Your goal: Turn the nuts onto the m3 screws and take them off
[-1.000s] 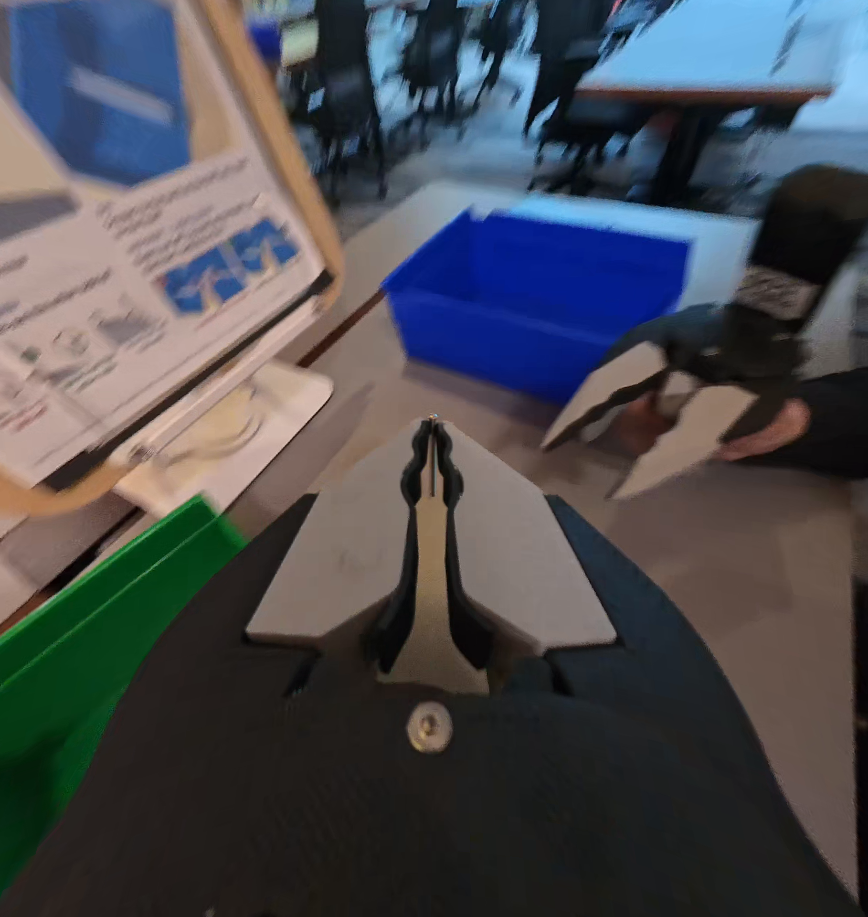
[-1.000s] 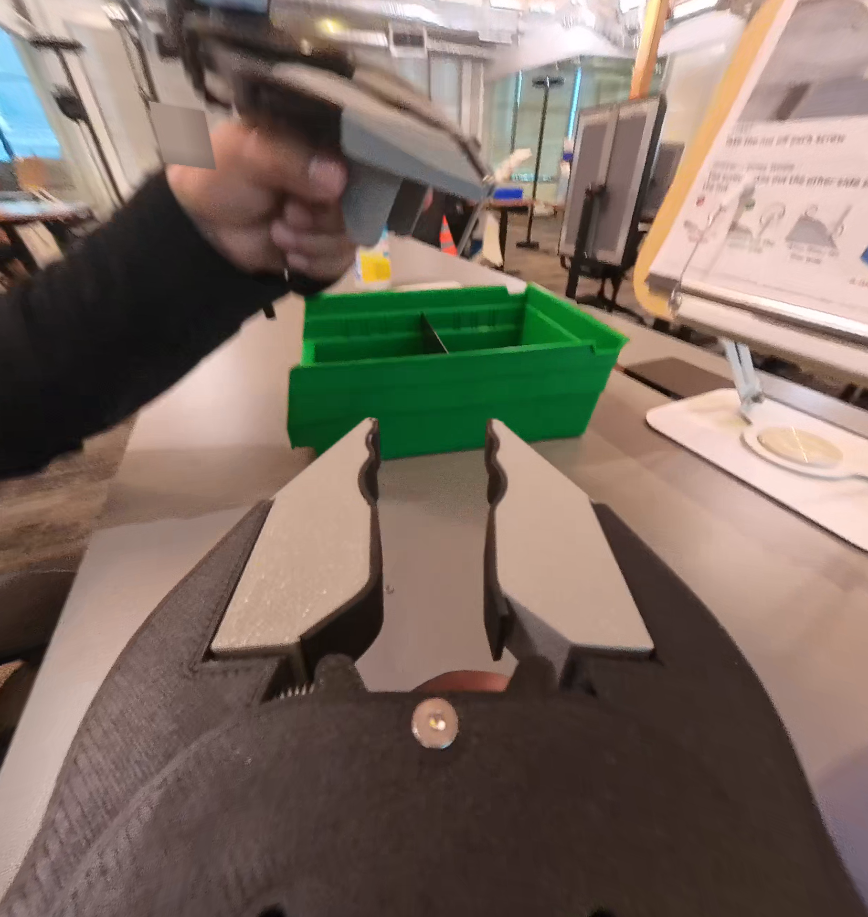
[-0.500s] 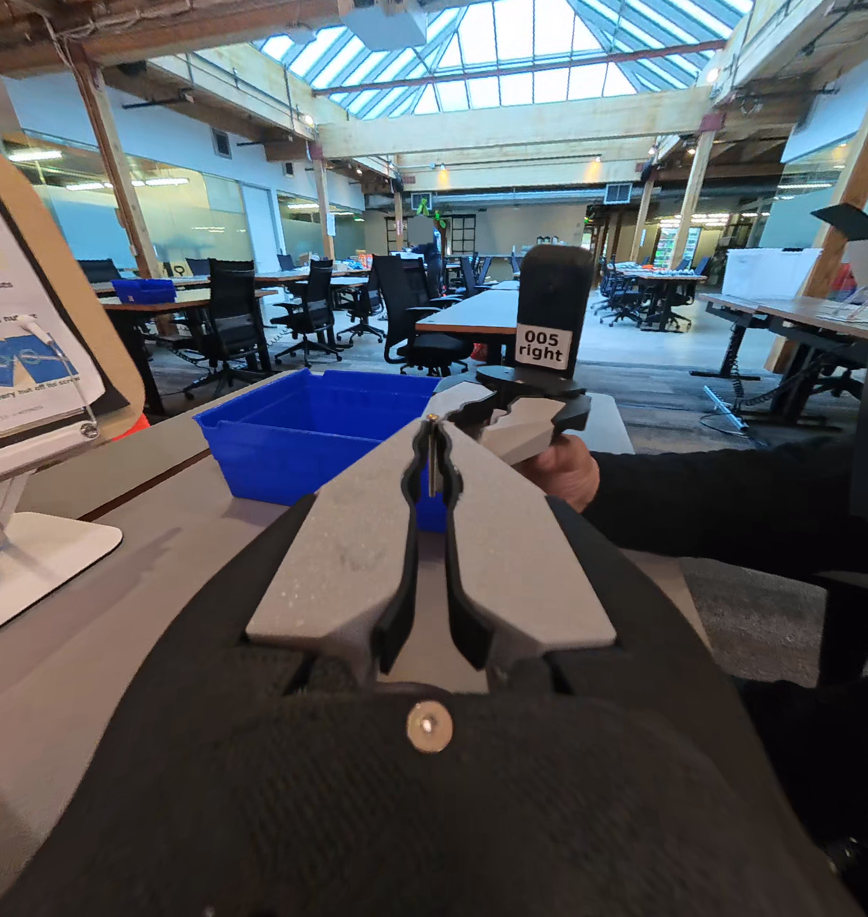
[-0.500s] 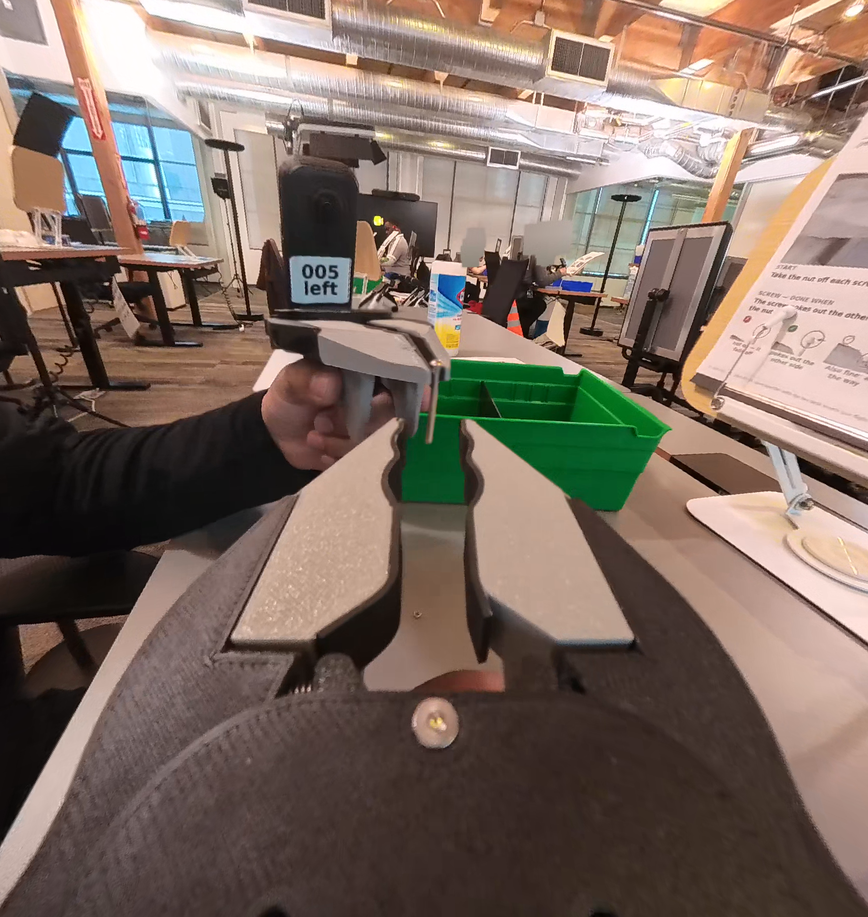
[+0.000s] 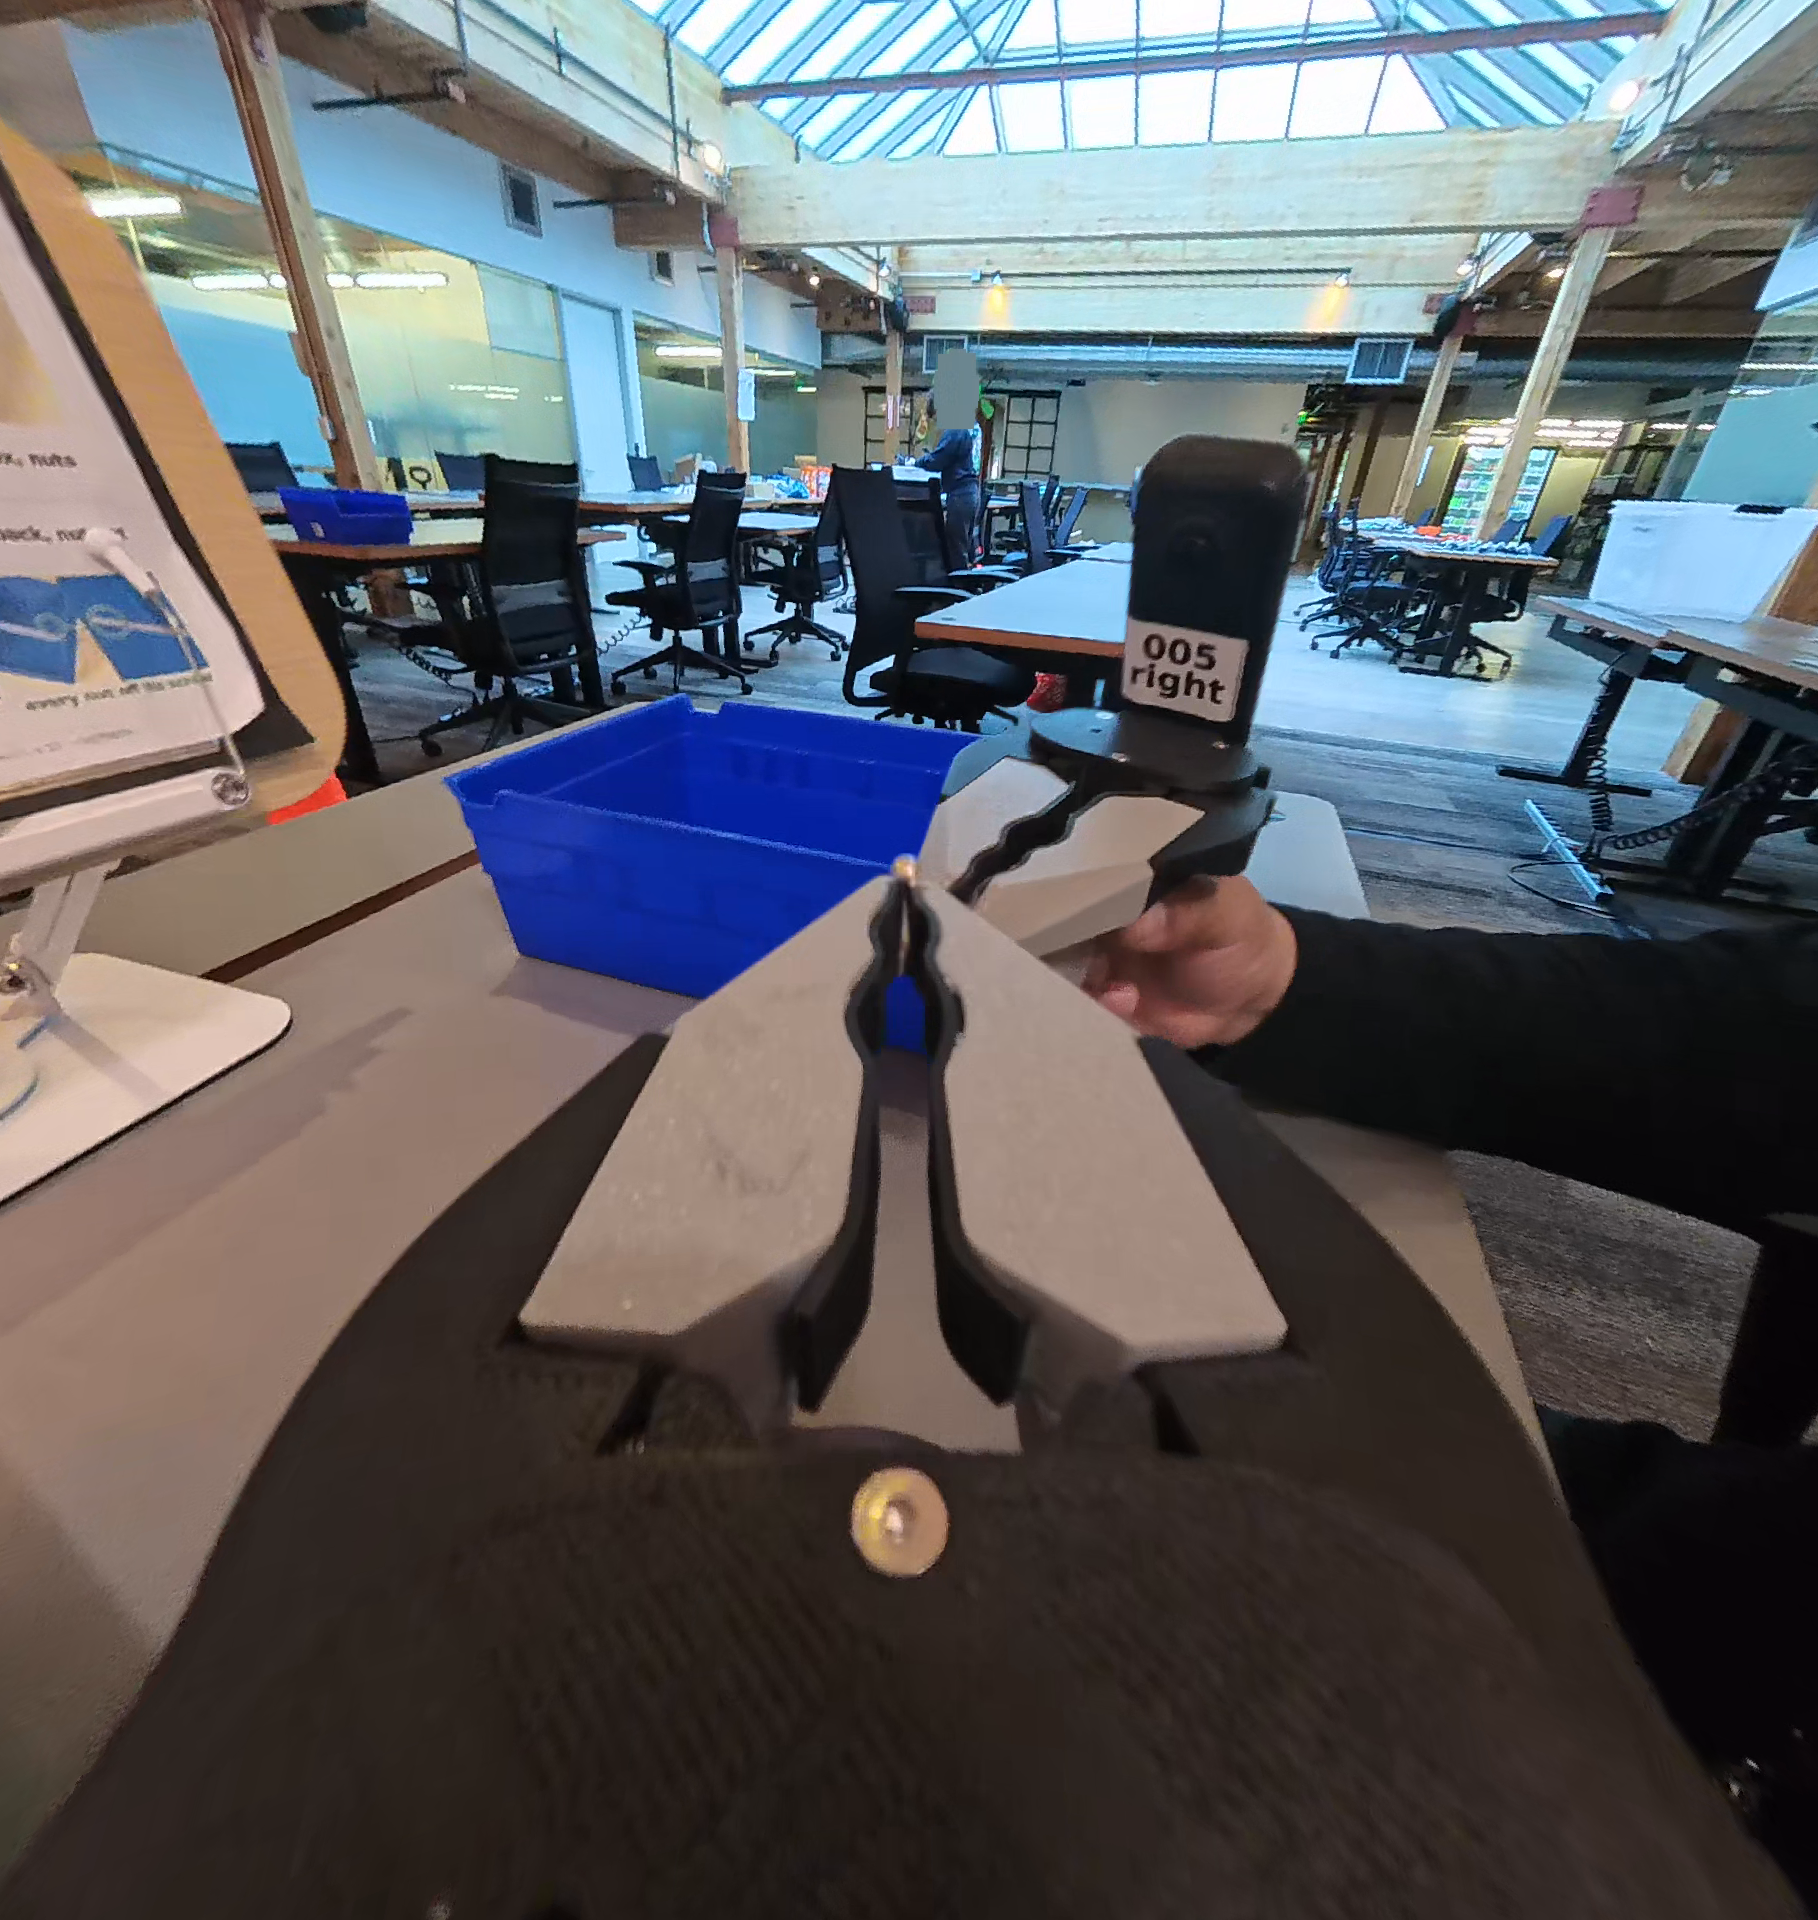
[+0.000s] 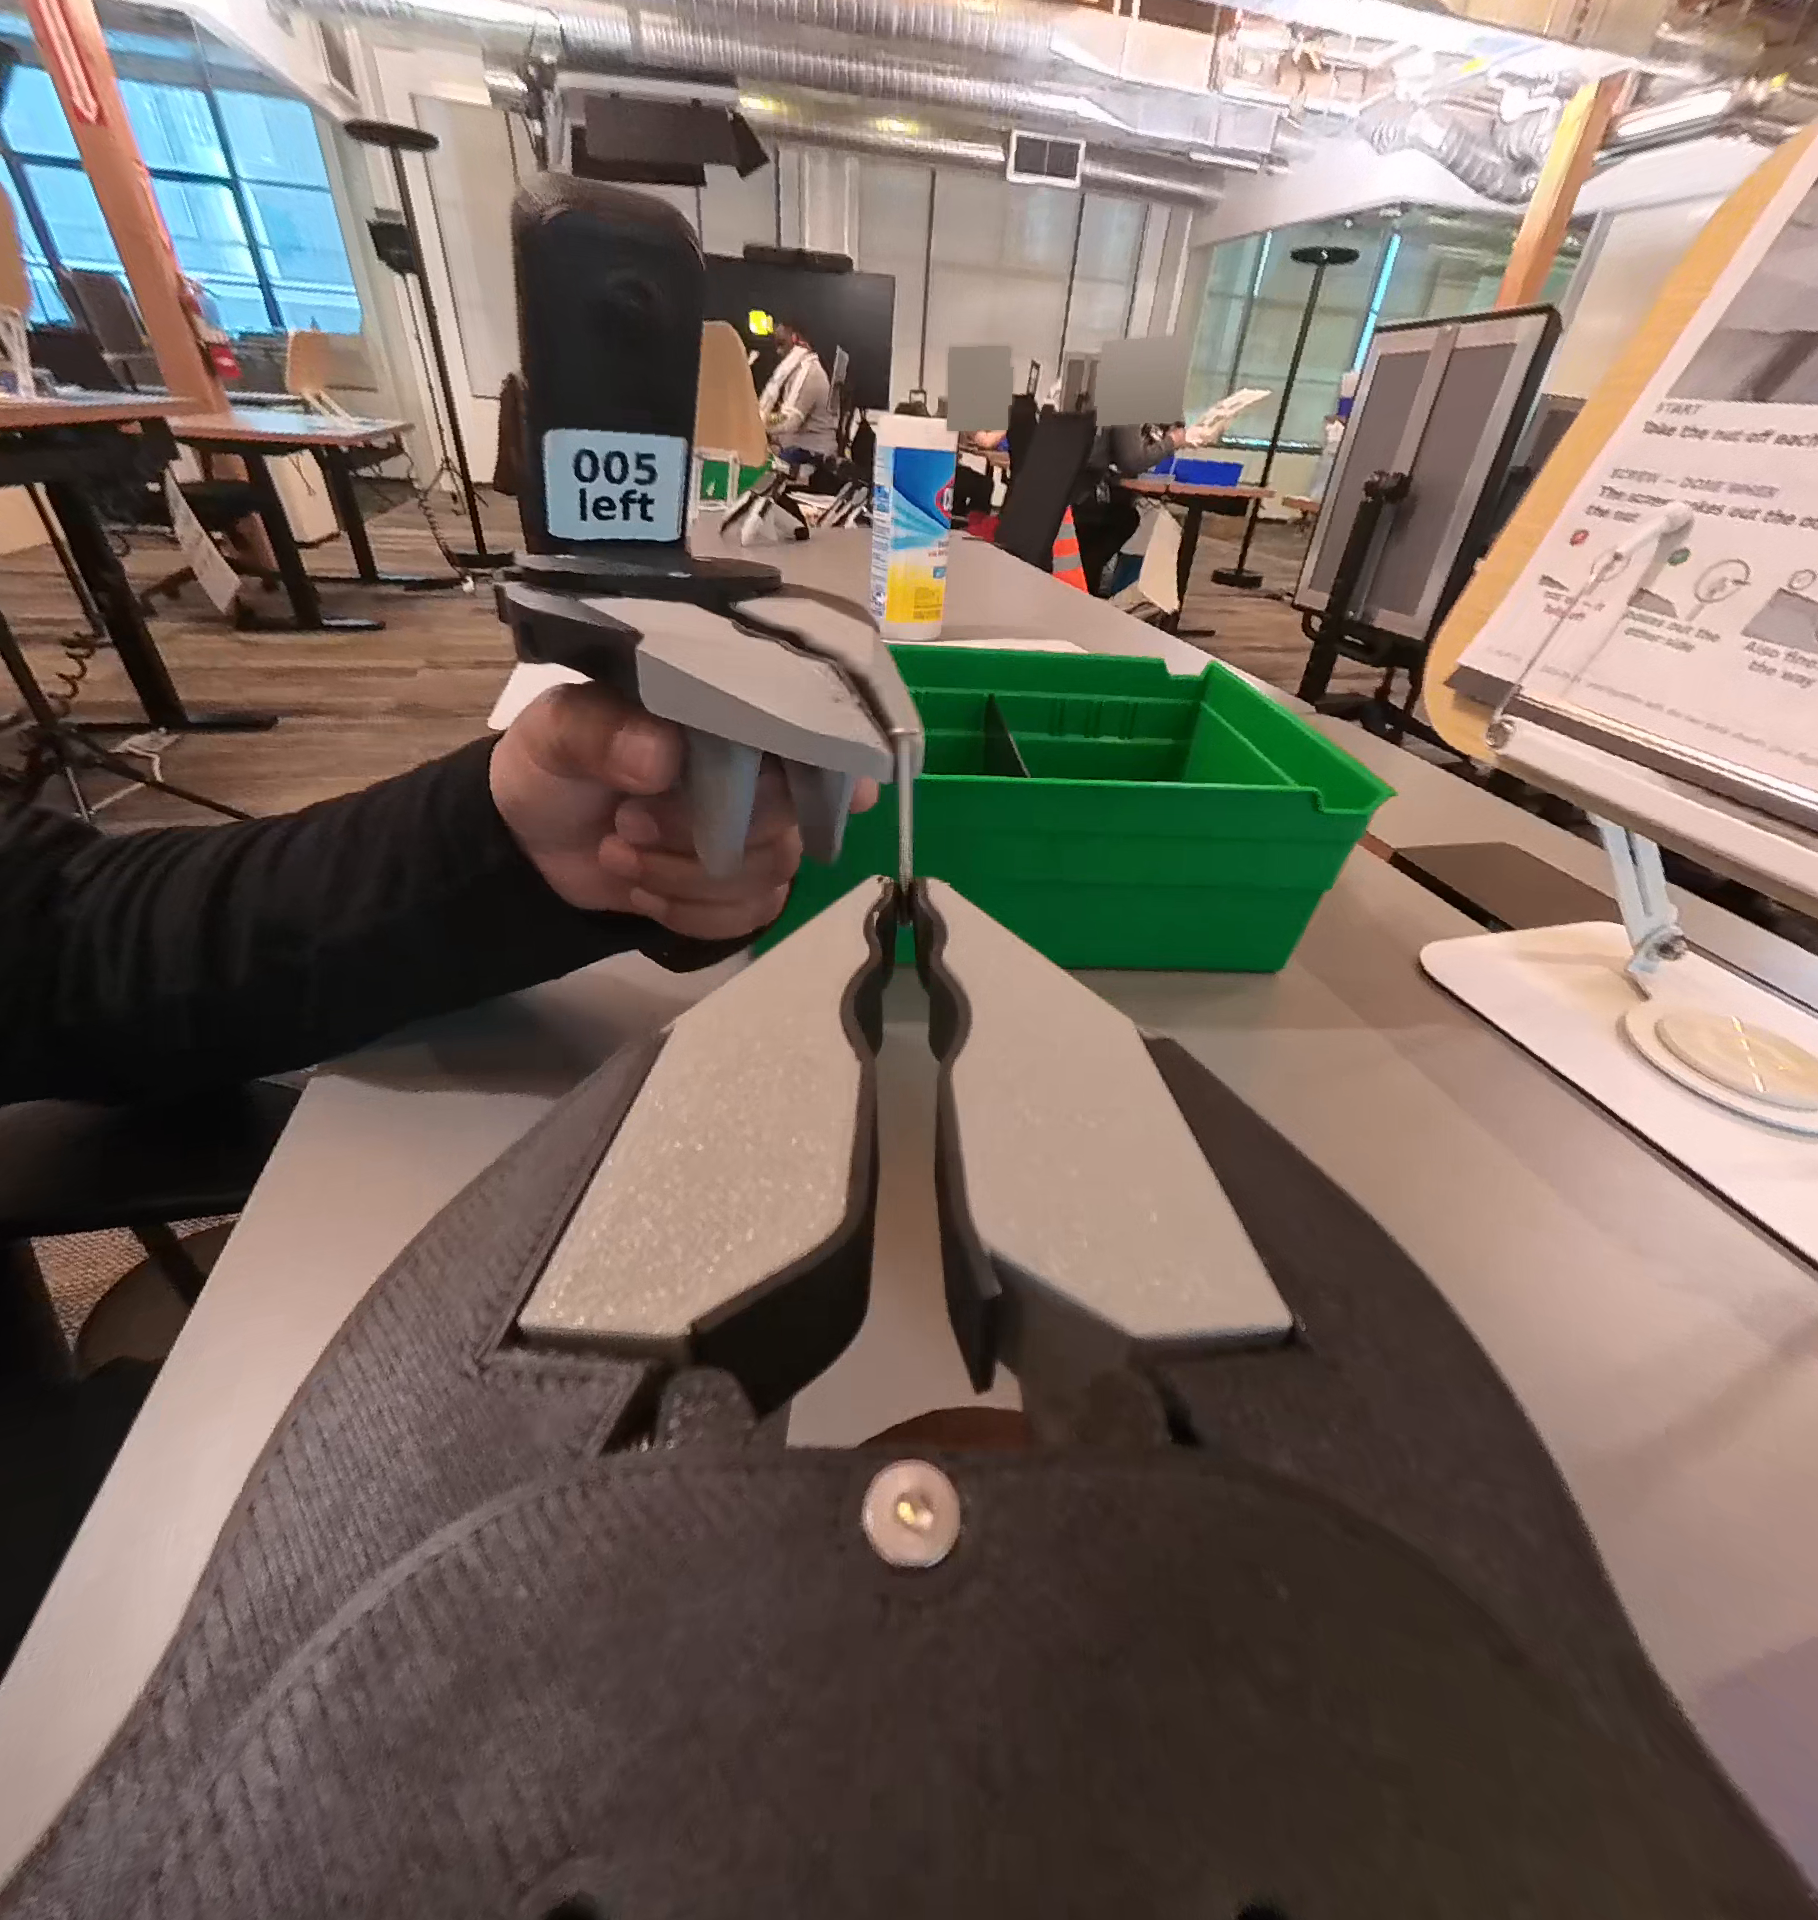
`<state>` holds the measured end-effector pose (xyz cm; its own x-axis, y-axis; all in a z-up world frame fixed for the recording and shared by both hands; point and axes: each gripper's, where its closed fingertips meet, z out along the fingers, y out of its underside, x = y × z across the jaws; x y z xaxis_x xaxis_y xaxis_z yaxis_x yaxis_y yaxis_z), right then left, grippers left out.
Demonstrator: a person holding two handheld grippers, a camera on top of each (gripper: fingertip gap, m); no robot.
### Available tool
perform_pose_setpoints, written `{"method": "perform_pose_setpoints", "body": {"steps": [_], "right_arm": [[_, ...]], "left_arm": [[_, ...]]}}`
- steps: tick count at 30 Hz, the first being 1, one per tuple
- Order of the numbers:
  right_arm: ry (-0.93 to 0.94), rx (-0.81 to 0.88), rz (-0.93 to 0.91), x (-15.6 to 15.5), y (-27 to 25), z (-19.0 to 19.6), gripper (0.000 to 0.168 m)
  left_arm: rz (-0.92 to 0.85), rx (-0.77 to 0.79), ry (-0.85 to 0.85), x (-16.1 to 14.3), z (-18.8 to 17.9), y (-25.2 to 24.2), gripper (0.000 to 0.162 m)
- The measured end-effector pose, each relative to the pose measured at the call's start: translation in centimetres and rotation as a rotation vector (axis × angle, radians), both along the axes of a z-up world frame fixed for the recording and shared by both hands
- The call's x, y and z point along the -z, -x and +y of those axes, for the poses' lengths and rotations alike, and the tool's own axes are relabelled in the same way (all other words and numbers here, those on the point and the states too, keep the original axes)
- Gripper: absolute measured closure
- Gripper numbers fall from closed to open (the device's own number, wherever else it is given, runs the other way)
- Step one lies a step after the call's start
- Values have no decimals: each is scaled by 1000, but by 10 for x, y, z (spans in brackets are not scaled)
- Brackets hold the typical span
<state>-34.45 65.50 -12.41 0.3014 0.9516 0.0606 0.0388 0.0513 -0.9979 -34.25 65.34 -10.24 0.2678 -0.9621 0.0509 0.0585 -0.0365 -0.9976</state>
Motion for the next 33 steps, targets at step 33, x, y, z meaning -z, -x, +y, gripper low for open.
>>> {"method": "perform_pose_setpoints", "body": {"steps": [33], "right_arm": [[-33, -74, -690, 105, 11, -25, 168]], "left_arm": [[651, 134, 121, 123, -24, 11, 159]]}}
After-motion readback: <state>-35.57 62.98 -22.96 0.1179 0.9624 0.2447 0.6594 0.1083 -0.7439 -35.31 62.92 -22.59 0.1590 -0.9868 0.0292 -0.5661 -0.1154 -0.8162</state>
